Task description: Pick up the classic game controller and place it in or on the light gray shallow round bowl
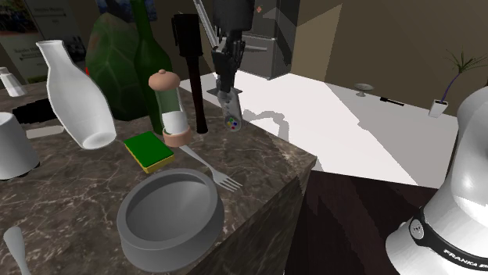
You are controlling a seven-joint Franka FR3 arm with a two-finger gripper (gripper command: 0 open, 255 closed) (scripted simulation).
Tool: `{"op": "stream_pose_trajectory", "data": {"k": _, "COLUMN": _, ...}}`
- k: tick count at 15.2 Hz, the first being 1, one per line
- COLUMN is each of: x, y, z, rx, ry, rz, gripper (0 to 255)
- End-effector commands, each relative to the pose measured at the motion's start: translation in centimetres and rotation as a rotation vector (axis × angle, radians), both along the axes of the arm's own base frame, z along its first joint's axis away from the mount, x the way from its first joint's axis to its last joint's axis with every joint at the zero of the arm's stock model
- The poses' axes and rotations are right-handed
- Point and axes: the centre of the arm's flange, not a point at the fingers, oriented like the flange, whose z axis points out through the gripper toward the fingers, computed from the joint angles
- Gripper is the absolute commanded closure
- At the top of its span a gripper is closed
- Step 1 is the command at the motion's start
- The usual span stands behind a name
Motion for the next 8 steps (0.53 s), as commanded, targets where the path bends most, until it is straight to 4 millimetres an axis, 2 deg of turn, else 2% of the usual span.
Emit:
{"op": "stream_pose_trajectory", "data": {"k": 1, "x": 1.0, "y": 2.2, "z": 0.4, "rx": 0.0, "ry": 0.0, "rz": -0.001, "gripper": 255}}
{"op": "stream_pose_trajectory", "data": {"k": 8, "x": 4.3, "y": 10.8, "z": 1.3, "rx": 0.0, "ry": 0.0, "rz": -0.001, "gripper": 255}}
